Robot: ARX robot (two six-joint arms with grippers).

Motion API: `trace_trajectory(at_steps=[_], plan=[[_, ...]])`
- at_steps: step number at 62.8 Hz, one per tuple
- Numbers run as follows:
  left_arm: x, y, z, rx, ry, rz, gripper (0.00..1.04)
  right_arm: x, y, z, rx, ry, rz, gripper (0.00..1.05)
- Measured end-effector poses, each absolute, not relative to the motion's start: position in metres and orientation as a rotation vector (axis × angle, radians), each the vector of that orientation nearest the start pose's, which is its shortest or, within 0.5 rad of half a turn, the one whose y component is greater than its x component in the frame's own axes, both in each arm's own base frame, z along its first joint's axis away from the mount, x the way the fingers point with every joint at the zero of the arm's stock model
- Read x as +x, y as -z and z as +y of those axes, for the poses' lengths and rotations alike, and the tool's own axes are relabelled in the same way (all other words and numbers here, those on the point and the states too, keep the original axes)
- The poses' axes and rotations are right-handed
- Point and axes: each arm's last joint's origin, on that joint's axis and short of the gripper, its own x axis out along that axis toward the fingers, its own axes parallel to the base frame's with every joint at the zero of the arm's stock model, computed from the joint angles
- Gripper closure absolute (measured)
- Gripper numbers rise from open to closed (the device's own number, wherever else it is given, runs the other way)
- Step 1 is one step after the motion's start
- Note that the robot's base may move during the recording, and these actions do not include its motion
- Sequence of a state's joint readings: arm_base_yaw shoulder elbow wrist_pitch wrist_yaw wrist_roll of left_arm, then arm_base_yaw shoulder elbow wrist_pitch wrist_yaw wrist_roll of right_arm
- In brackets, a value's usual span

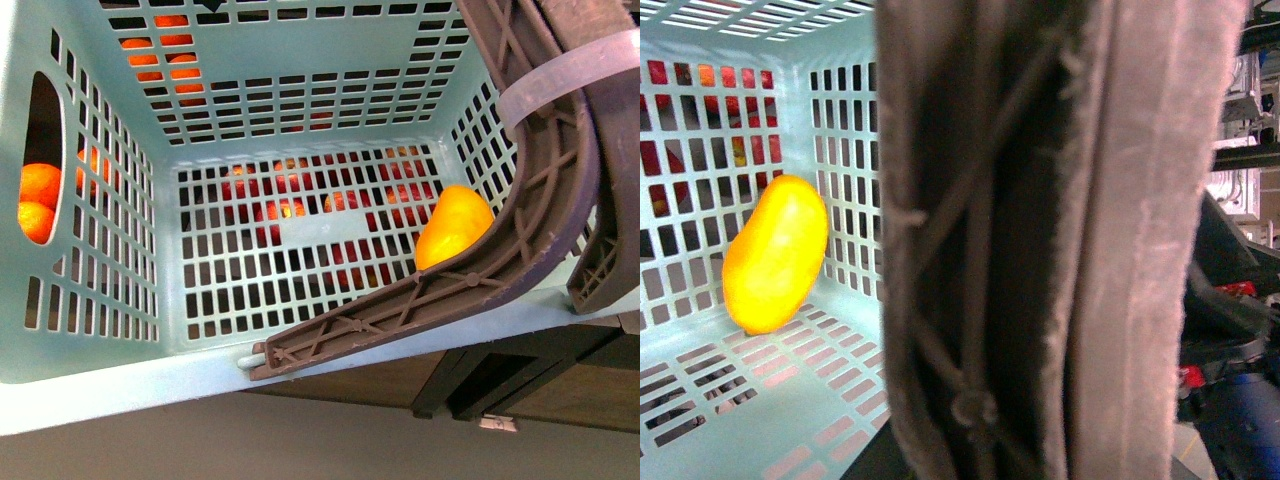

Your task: Pick mango and avocado into basket

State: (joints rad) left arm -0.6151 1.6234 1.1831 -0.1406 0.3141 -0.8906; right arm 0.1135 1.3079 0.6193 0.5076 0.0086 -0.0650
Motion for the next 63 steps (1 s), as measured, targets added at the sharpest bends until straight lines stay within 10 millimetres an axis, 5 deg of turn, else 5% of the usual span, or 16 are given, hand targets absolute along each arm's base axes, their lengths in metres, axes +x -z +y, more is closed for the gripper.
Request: trace_trajectory(at_steps=[4, 12, 40, 63], plan=[[0.289, -0.265, -0.216, -0.710, 0.573, 0.949, 0.91, 0.271, -0.232, 0.029, -0.059, -0.084, 0.157, 0.11], [0.288, -0.265, -0.217, -0.711, 0.582, 0.955, 0.91, 0.254, -0.219, 0.024, -0.025, -0.012, 0.021, 0.31], [0.289, -0.265, -0.216, -0.707, 0.575, 0.947, 0.91, 0.192, -0.189, 0.003, -0.012, -0.011, 0.008, 1.03], [0.289, -0.265, -0.216, -0.708, 0.577, 0.949, 0.91, 0.162, -0.177, 0.000, -0.007, -0.002, 0.012, 1.03]])
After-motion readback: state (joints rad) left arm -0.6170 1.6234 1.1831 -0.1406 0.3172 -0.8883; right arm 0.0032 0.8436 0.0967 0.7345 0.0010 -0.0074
